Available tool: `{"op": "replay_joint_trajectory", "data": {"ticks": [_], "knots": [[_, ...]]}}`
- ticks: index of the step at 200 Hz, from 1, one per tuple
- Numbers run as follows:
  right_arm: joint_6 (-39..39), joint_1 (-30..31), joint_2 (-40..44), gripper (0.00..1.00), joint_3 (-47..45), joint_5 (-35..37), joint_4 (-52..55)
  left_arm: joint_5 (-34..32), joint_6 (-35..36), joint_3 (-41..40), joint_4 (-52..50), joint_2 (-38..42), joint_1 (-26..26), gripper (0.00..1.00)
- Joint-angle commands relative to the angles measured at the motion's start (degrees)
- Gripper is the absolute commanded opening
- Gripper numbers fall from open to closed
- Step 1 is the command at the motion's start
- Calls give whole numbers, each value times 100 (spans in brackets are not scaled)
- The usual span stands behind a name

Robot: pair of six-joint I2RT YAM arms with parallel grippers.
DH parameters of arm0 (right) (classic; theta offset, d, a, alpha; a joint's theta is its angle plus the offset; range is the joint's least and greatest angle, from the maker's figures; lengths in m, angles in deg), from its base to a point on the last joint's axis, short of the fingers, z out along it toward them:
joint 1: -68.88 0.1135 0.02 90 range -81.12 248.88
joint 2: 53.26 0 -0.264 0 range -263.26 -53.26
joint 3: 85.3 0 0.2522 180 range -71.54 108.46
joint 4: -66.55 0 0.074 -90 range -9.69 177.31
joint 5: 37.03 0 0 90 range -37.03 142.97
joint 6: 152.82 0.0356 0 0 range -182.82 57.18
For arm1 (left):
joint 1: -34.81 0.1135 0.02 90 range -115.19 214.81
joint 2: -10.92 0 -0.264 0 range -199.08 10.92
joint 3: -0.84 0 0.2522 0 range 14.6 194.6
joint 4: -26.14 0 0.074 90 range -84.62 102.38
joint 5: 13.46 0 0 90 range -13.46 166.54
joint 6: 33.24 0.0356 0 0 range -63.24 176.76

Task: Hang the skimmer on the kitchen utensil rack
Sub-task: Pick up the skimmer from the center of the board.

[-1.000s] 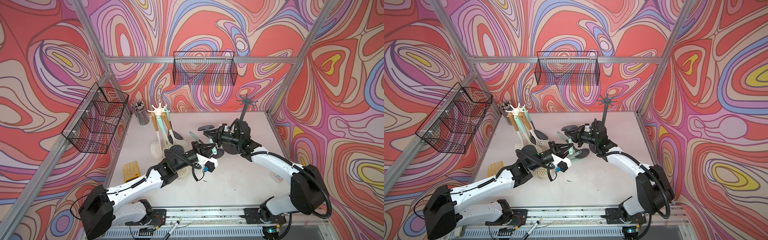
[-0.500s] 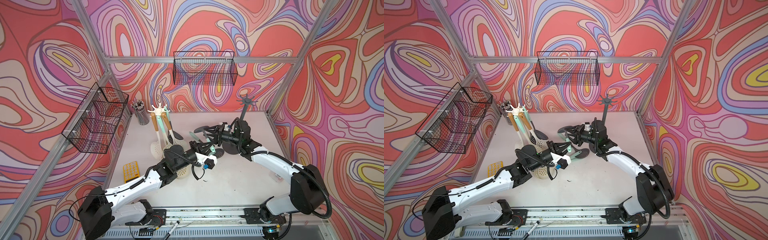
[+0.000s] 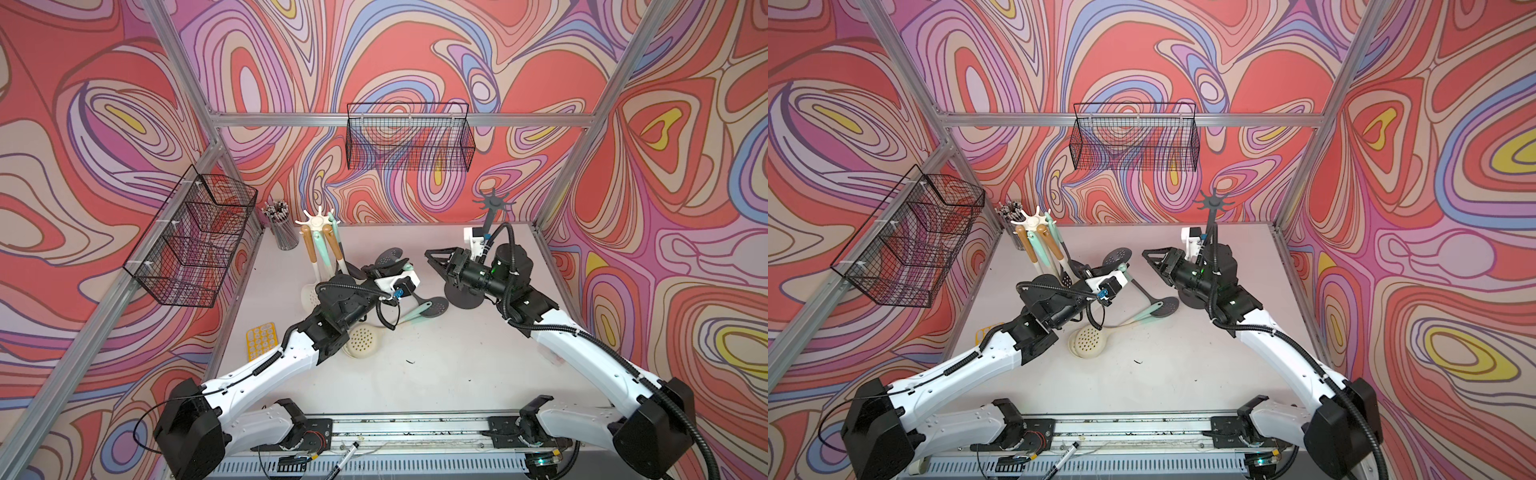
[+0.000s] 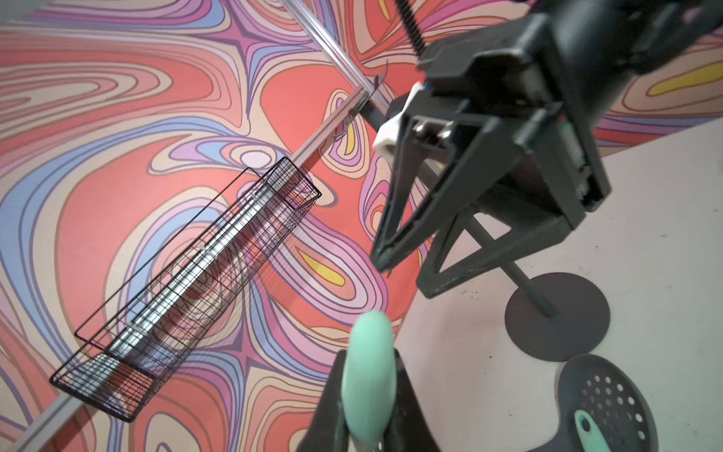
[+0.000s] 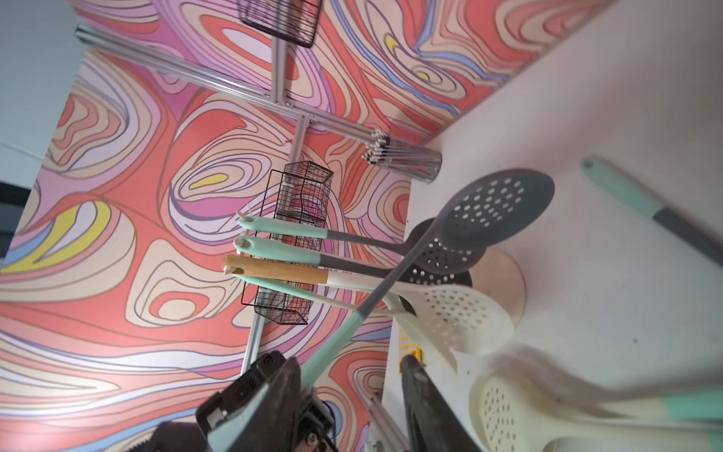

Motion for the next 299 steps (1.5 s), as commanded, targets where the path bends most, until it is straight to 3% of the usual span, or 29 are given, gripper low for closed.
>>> {"op": "replay_joint_trajectory", "data": {"ticks": [1,31,62,94,160,197,238,269,299], "knots": [[-1823,9,28,43,-445,342,-540,291,-858,407,-378,-34,129,0],[-3385,2,137,43,-960,265,-1322,1596,-2094,936,-1117,2,696,0],[-4636,3,345,43,-1544,48,-2481,2839,-3054,1139,-1135,26,1179,0],[-5610,2,272,42,-1451,-664,-2540,3820,-3728,1376,-1077,-117,1393,0],[-6775,2,88,42,-775,-1454,-1263,5337,-4716,1975,-600,-844,1431,0],[-7101,2,93,40,-594,-1698,-782,5787,-4978,2165,-396,-1114,1427,0],[-7158,2,-22,33,-482,-1915,-509,5815,-4938,2260,-379,-1214,1430,0],[-7161,2,-85,23,-536,-1890,-509,5815,-4780,2349,-585,-1223,1431,0],[-7044,2,-33,6,-647,-1751,-734,5827,-4778,2378,-632,-1249,1427,0]]}}
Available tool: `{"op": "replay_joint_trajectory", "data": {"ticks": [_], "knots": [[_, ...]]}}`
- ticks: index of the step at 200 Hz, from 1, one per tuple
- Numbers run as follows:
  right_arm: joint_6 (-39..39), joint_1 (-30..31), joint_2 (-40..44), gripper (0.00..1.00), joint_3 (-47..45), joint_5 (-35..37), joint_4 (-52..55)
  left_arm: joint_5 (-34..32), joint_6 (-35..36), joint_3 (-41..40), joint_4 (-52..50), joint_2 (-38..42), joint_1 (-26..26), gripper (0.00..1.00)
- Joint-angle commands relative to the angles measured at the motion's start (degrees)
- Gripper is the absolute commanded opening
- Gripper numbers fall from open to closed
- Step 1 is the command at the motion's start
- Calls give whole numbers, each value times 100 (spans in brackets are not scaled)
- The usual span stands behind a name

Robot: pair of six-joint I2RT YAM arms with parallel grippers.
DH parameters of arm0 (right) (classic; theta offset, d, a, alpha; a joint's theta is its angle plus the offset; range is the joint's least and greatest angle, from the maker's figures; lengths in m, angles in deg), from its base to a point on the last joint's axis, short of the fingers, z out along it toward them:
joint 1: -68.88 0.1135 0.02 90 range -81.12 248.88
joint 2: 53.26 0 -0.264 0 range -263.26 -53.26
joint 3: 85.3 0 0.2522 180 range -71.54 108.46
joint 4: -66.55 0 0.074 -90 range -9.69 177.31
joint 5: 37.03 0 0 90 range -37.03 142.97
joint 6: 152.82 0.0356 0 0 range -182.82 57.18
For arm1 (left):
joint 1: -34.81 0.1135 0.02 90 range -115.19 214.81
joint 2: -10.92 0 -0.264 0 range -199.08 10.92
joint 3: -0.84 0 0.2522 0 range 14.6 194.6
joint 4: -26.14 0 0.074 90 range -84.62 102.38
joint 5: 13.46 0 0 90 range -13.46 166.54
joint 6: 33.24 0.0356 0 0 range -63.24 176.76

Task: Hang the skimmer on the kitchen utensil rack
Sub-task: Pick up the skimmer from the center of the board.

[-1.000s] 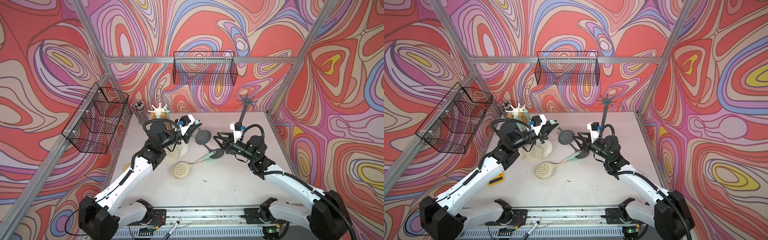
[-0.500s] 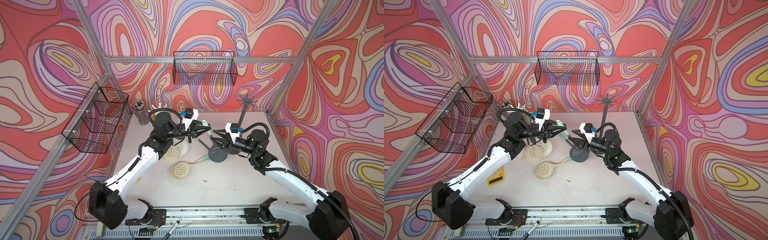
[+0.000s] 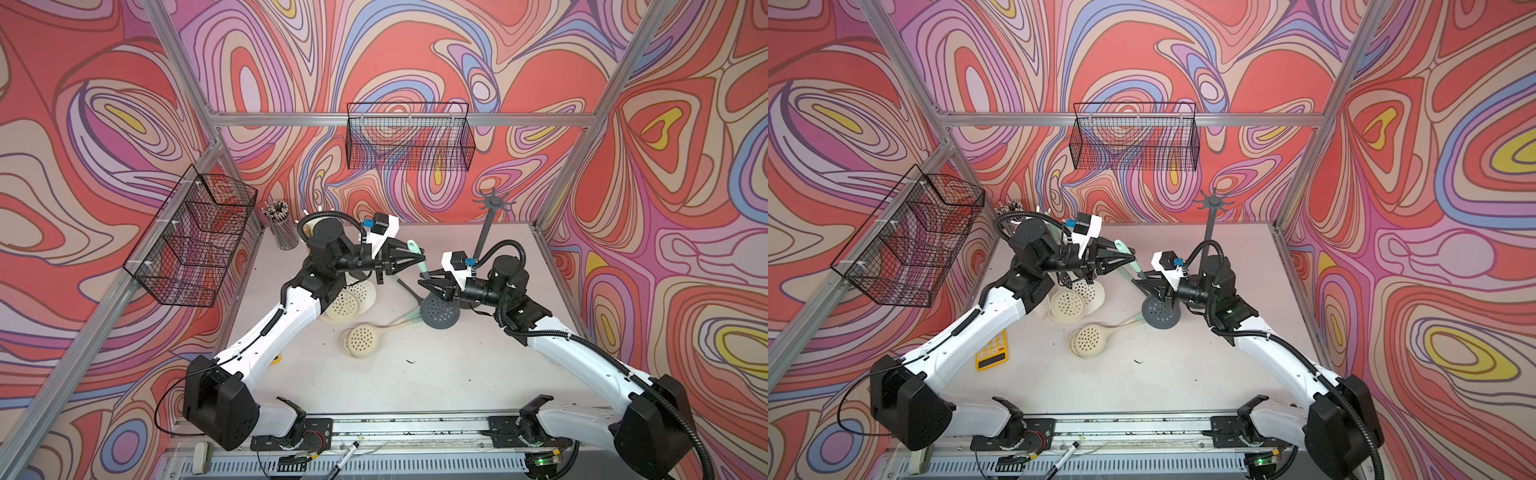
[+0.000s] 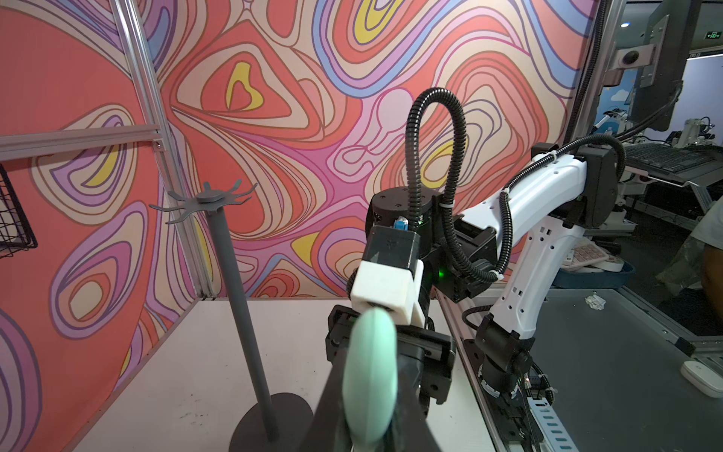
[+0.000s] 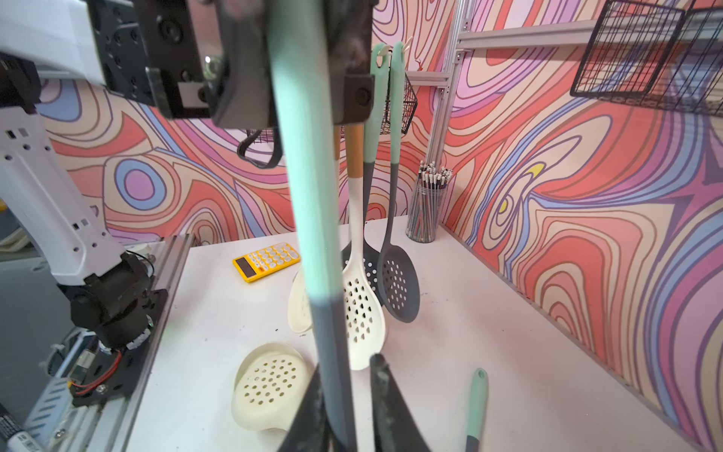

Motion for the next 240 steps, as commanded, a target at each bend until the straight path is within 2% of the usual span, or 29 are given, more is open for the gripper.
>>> {"op": "replay_joint_trajectory", "data": {"ticks": [1,16,30,35,45,66,79,92,112,149,184,213,240], "knots": [[-31,-7,39,6,-50,42,-137,176,15,199,52,-21,43,0],[36,-7,74,0,-61,112,-150,164,64,209,-55,-21,50,0],[75,-7,138,0,-98,164,-176,107,85,208,-131,-13,50,3],[107,-4,169,0,-145,177,-223,48,103,207,-187,-5,46,10],[195,-7,261,0,-277,295,-375,-82,128,169,-263,33,43,35],[328,-7,530,0,-656,691,-702,-584,272,48,-622,194,50,76],[410,-2,769,0,-981,1093,-922,-1090,253,-144,-766,410,54,88],[454,-6,977,2,-1289,1532,-1144,-1653,262,-265,-1163,630,70,95],[677,-4,1184,2,-1579,2613,-1262,-2319,187,-376,-1859,930,76,100],[1206,-7,1049,3,-1914,3726,-1897,-3197,44,-679,-2770,1541,70,100],[1533,-7,586,3,-1986,4209,-2441,-3823,210,-1180,-3240,2062,75,100],[1747,-7,131,2,-1752,4531,-2627,-3890,471,-1611,-3217,2288,75,100],[1863,2,-343,3,-1499,4755,-2835,-3801,514,-1531,-3391,2296,76,100]]}}
